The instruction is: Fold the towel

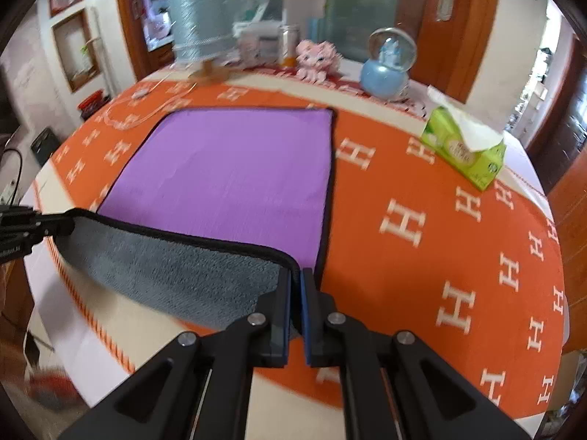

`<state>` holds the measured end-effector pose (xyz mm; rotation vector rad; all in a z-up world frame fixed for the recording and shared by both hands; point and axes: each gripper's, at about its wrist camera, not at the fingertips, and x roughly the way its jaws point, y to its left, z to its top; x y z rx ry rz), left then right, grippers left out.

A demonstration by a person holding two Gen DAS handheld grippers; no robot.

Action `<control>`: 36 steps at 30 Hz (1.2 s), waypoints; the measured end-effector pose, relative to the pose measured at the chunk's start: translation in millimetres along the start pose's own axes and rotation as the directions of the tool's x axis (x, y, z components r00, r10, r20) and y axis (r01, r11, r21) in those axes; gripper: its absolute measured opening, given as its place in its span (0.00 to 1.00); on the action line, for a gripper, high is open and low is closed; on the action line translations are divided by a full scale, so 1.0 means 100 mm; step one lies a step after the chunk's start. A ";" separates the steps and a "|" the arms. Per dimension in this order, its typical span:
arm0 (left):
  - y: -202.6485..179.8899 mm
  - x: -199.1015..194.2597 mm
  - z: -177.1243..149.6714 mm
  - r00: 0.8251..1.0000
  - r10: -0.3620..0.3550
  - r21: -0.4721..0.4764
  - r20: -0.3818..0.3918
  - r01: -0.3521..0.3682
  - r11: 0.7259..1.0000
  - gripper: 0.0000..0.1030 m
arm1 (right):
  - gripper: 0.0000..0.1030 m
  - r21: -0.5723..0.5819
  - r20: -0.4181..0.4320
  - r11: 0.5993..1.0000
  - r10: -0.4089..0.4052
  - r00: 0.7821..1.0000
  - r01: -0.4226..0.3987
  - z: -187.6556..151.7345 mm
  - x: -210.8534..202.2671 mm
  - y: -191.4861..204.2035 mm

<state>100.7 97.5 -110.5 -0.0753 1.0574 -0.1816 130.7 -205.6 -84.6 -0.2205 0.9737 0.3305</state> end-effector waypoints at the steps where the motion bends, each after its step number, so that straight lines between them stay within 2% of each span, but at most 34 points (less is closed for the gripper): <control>1: 0.01 0.01 0.10 1.000 0.014 0.002 0.013 -0.014 1.000 0.05 | 0.04 0.012 0.011 1.000 -0.009 1.000 0.009 0.07 0.01 -0.01; 9: 0.19 0.12 0.81 0.990 0.090 -0.018 0.109 -0.089 0.996 0.05 | 0.04 0.094 0.081 0.993 -0.074 0.994 0.067 0.78 0.20 -0.06; 17: 0.48 0.52 1.32 0.981 0.163 -0.100 0.107 -0.152 0.983 0.05 | 0.04 0.127 0.094 0.984 -0.139 0.986 0.127 1.38 0.63 -0.01; 27: 0.58 0.94 1.69 0.970 0.228 -0.126 0.088 -0.216 0.968 0.05 | 0.04 0.160 0.049 0.966 -0.211 0.976 0.201 1.66 1.18 -0.04; 36: 0.63 1.28 1.74 0.963 0.268 -0.136 0.030 -0.262 0.955 0.07 | 0.05 0.139 -0.001 0.960 -0.245 0.970 0.242 1.78 1.52 -0.01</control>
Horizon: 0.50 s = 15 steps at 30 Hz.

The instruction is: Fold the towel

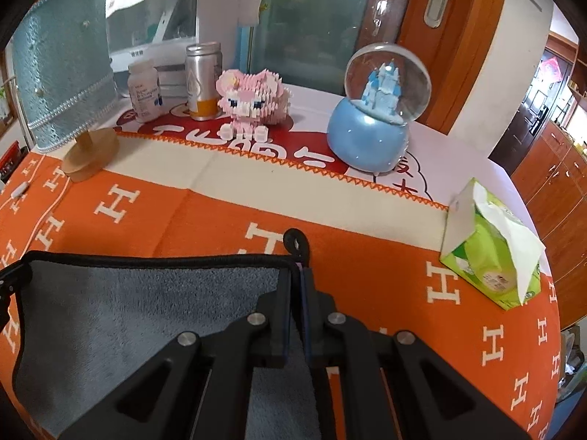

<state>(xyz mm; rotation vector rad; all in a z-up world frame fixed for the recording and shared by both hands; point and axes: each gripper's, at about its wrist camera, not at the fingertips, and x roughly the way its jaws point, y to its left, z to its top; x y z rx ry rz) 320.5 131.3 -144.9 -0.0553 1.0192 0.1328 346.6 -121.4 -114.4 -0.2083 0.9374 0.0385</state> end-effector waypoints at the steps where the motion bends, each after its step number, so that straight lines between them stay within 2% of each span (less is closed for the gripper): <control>1: 0.00 0.03 0.00 1.000 0.007 -0.004 -0.009 -0.007 1.000 0.09 | 0.05 0.000 -0.003 1.000 -0.004 1.000 0.004 -0.01 0.02 0.01; 3: 0.01 0.07 0.00 1.000 0.019 -0.009 -0.023 -0.019 1.000 0.16 | 0.05 -0.004 -0.016 1.000 -0.014 1.000 0.014 -0.02 0.04 0.03; 5: 0.03 0.06 0.00 0.999 0.045 -0.020 -0.021 -0.046 0.999 0.42 | 0.11 0.004 -0.013 1.000 -0.007 1.000 0.007 -0.03 0.03 0.01; 6: 0.05 0.02 0.01 0.999 0.049 -0.029 -0.006 -0.049 0.998 0.49 | 0.14 0.017 -0.005 1.000 0.000 1.000 0.000 -0.03 0.00 -0.01; 8: 0.09 -0.06 0.02 0.999 0.049 -0.044 0.015 -0.048 0.998 0.67 | 0.23 0.057 0.005 0.998 0.020 1.000 -0.021 -0.03 -0.07 -0.09; 10: 0.12 -0.17 0.03 0.998 0.049 -0.059 0.037 -0.047 0.997 0.74 | 0.31 0.079 0.015 0.996 0.037 0.999 -0.038 -0.04 -0.16 -0.15; 15: 0.12 -0.48 0.01 0.997 0.033 -0.074 0.067 -0.028 0.997 0.88 | 0.31 0.074 0.023 0.995 0.066 0.998 -0.067 -0.13 -0.41 -0.19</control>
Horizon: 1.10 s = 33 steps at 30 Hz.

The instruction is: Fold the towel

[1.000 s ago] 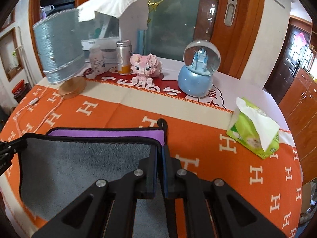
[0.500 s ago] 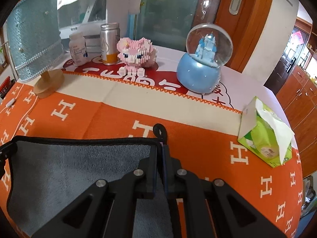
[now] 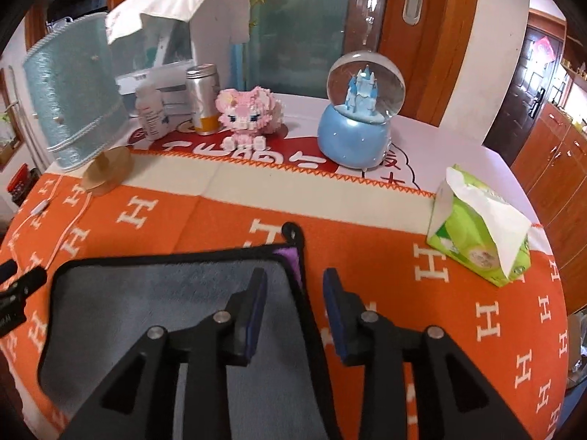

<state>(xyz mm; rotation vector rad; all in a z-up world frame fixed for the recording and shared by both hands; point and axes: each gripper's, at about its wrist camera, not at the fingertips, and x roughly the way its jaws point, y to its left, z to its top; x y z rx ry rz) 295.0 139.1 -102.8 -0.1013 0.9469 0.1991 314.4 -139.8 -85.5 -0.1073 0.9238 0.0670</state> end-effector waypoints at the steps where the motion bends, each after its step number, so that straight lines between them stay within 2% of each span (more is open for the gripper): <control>1: -0.01 -0.05 -0.01 1.000 -0.007 0.002 0.000 0.007 1.000 0.90 | 0.31 0.001 -0.001 1.000 0.007 1.000 -0.007 -0.03 -0.04 -0.01; 5: -0.09 -0.26 -0.10 0.999 -0.039 0.017 -0.003 0.039 0.999 0.99 | 0.31 0.008 0.001 1.000 0.028 1.000 -0.028 -0.17 -0.27 -0.02; 14: -0.32 -0.78 -0.46 0.991 -0.131 0.043 -0.008 0.131 0.990 0.99 | 0.32 0.030 0.015 0.998 0.058 0.998 -0.058 -0.53 -0.81 -0.09; 18: -0.43 -1.05 -0.67 0.986 -0.165 0.065 -0.008 0.165 0.984 0.99 | 0.47 0.027 0.027 0.999 0.044 0.999 -0.045 -0.72 -1.08 -0.09; 25: -0.52 -1.54 -1.03 0.976 -0.218 0.083 0.012 0.217 0.973 0.99 | 0.50 0.048 0.028 0.998 0.036 0.999 -0.037 -1.13 -1.51 -0.12; 33: -0.60 -1.93 -1.33 0.977 -0.210 0.124 0.050 0.202 0.971 0.99 | 0.50 0.065 0.031 0.997 0.035 0.999 -0.037 -1.47 -1.85 -0.18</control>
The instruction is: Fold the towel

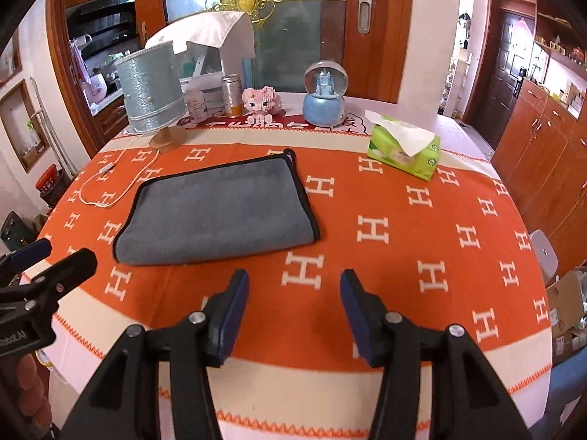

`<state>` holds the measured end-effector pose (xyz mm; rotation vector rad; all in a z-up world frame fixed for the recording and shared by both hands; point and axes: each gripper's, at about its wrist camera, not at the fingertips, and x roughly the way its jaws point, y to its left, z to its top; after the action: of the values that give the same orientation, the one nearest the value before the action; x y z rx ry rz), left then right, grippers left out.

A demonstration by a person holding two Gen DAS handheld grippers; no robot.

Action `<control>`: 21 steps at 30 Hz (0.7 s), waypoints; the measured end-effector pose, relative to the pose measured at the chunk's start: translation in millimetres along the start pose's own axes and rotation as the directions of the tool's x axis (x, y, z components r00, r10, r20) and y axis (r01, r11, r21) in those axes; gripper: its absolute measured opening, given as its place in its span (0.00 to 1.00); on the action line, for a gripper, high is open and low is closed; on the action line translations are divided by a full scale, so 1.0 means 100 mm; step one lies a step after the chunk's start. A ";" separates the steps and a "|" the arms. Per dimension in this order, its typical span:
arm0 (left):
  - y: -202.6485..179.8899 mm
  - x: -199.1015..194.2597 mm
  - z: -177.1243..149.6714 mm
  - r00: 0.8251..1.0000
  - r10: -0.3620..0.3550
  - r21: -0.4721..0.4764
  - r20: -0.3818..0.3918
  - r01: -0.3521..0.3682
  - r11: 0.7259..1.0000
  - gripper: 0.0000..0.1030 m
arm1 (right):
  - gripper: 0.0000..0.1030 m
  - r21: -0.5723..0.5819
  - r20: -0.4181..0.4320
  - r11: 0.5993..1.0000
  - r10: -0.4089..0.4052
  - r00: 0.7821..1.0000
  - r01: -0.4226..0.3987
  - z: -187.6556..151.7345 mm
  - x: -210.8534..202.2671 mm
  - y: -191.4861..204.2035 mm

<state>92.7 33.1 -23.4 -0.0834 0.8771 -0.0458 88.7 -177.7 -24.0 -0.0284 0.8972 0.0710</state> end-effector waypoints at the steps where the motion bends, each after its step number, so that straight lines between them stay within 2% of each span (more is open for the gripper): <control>1: -0.03 -0.04 -0.04 1.000 0.003 0.007 0.001 -0.003 1.000 0.99 | 0.50 0.004 0.001 1.000 0.000 1.000 0.000 -0.04 -0.04 -0.01; 9: -0.19 -0.27 -0.24 1.000 0.009 0.064 0.011 -0.010 0.998 0.99 | 0.50 0.046 -0.013 0.999 -0.016 1.000 0.017 -0.27 -0.29 -0.08; 21: -0.34 -0.64 -0.43 0.999 0.000 0.081 0.040 -0.004 0.997 0.99 | 0.50 0.075 -0.020 0.997 -0.028 0.999 0.029 -0.56 -0.65 -0.05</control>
<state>18.6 1.8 2.0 -0.0073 0.8347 -0.0777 5.5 -188.9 -8.0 0.0279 0.9176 0.0105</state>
